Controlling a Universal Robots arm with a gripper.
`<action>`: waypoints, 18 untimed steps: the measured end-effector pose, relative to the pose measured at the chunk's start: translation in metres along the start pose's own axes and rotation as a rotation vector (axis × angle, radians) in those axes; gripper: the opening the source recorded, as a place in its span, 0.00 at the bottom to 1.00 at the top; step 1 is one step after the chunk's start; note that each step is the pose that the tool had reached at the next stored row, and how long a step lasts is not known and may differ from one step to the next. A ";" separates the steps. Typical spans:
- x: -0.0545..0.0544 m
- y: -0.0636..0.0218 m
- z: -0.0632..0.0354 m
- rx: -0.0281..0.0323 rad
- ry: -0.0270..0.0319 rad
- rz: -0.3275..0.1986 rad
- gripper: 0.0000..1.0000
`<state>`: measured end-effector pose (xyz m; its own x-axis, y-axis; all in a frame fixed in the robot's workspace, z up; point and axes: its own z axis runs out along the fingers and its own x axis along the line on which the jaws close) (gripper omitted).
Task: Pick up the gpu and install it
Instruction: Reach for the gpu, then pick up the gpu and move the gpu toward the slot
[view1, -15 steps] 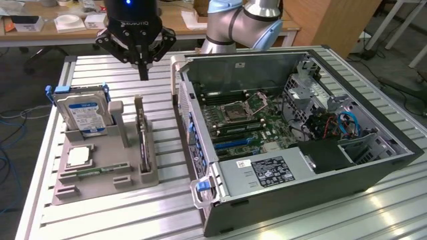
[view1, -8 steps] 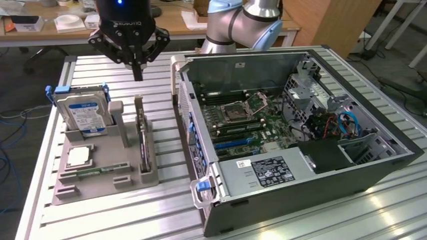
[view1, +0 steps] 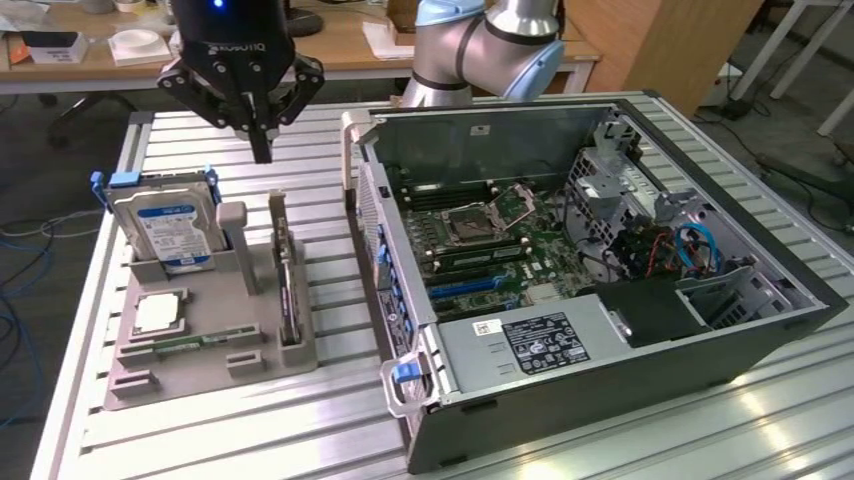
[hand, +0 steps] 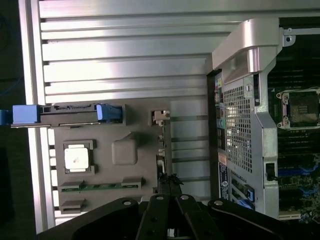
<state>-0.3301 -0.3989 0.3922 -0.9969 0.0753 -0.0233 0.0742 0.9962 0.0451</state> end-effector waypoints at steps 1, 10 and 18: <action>0.002 -0.0001 0.0000 0.0000 0.0000 0.000 0.10; 0.004 -0.0003 -0.0001 0.0000 0.0001 0.000 0.10; 0.004 -0.0003 -0.0001 0.0000 0.0000 0.000 0.10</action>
<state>-0.3343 -0.3989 0.3922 -0.9969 0.0753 -0.0233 0.0742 0.9962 0.0451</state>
